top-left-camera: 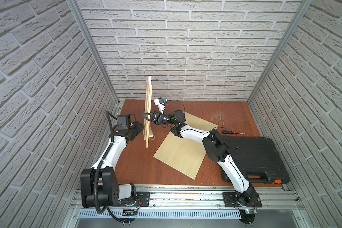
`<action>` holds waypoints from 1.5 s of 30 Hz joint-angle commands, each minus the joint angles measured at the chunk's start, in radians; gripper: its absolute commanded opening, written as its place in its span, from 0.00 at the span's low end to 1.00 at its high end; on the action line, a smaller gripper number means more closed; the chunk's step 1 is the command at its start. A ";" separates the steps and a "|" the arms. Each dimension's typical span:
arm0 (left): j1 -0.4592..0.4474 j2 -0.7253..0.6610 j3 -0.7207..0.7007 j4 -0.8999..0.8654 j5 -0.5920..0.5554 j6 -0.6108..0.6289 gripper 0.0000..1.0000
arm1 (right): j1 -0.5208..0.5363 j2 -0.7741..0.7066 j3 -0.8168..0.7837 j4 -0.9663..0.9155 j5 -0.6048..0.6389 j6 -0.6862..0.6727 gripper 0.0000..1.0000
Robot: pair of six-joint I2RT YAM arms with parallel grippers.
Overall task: Disassemble the easel
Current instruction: Place the easel at the center of the board.
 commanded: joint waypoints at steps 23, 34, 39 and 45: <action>0.118 -0.265 -0.132 0.312 0.022 -0.015 0.97 | 0.042 -0.012 0.334 -1.239 0.368 -0.870 0.03; 0.048 -0.140 -0.077 0.569 0.104 -0.060 0.80 | 0.053 0.063 0.421 -1.277 0.320 -0.945 0.03; 0.038 -0.070 -0.053 0.662 0.114 -0.069 0.78 | 0.054 0.070 0.421 -1.270 0.286 -0.975 0.03; 0.037 -0.015 0.002 0.677 0.125 -0.062 0.76 | 0.059 0.076 0.421 -1.269 0.260 -0.994 0.03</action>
